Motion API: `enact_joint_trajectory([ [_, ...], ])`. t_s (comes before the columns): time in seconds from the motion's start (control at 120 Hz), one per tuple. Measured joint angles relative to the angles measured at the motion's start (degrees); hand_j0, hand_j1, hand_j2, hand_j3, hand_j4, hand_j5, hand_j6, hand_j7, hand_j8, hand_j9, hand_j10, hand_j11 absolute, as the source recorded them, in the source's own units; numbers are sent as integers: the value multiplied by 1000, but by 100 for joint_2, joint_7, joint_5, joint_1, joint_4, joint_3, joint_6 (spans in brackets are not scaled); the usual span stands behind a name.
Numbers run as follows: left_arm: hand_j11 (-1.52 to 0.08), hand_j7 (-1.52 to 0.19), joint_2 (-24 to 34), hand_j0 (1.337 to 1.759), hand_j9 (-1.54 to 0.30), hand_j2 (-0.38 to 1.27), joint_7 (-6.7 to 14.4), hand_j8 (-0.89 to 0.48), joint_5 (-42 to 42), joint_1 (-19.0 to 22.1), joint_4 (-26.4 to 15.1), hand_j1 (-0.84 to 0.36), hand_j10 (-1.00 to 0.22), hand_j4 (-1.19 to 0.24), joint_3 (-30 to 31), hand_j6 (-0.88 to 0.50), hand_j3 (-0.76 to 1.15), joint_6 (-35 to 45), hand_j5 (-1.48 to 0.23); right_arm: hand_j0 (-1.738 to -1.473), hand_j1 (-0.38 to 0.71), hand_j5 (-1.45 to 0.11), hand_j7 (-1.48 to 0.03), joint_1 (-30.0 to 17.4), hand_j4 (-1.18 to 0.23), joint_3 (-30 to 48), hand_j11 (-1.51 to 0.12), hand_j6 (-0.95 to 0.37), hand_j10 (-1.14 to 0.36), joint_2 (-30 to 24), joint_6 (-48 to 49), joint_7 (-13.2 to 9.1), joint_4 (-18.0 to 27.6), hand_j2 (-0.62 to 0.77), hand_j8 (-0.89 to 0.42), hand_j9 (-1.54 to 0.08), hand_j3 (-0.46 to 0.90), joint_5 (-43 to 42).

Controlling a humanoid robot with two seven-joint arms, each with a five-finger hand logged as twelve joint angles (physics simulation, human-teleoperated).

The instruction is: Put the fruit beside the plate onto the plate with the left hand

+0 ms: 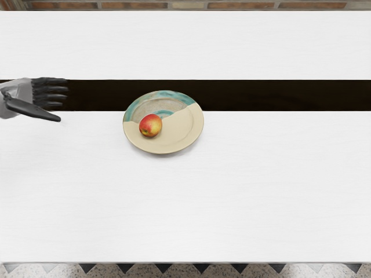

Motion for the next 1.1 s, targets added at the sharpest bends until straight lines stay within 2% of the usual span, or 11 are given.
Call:
enact_joint_trajectory([
  [0.25,-321,-321,-30,1658,-321,52,15,-248,2,170,71,54,-247,-248,-276,-248,0,0,-321,-1658,-305,-47,-47,0,-37,0,-47,-37,-37,0,0,0,0,-7,-37,-47,0,0],
  [1.1,-321,-321,-34,1658,-321,52,36,-247,2,258,52,55,-247,-248,-290,-248,0,0,-321,-1658,-305,-47,-47,0,-37,0,-47,-37,-37,0,0,-2,0,-7,-37,-47,0,0],
])
